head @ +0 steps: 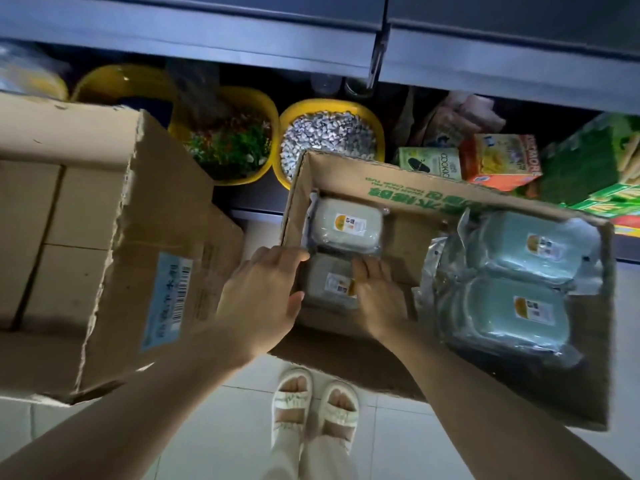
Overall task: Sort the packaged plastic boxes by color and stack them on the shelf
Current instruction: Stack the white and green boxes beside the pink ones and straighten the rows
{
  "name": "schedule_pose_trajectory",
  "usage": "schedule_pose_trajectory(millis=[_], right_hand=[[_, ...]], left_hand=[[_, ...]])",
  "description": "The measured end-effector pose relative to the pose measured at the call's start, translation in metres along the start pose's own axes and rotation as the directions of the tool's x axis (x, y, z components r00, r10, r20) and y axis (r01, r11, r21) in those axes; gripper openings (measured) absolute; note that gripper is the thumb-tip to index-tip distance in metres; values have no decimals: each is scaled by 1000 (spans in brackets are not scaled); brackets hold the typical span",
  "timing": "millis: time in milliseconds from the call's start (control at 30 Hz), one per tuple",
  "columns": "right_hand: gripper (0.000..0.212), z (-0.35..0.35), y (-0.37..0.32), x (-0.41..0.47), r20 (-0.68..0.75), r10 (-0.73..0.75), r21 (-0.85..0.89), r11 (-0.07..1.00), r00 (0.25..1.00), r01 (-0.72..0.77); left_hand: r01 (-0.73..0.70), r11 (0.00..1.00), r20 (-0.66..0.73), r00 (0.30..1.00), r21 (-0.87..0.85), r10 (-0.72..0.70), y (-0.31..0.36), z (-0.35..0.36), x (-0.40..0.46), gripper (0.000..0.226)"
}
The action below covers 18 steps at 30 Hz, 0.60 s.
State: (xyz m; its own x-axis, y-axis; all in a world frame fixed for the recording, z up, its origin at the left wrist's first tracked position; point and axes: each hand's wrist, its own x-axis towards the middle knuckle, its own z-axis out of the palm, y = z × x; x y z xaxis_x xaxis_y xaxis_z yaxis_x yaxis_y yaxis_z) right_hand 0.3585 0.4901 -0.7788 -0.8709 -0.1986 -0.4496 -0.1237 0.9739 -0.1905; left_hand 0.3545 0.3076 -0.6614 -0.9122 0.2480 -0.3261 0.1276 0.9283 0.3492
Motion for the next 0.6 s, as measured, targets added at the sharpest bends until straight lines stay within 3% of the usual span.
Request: schedule_pose_trajectory(millis=[200,467,533,600], right_hand=[[91,-42,23,-33,-285,-100,189,969,953,158],[79,-131,18,-22,-491,-369,33,897,789,440],[77,-143,13,-15,-533,-339,27,909,775,416],[85,-146,11,-10,-556,-176,132,946,813,295]], left_hand=[[67,982,32,998,-176,-62,9,-9,12,57],[98,895,125,991,-435,-48,42,-46,43,73],[127,866,116,990,-484,-81,39,-57,49,68],[175,798,86,984,-577,-154,29,-65,52,58]])
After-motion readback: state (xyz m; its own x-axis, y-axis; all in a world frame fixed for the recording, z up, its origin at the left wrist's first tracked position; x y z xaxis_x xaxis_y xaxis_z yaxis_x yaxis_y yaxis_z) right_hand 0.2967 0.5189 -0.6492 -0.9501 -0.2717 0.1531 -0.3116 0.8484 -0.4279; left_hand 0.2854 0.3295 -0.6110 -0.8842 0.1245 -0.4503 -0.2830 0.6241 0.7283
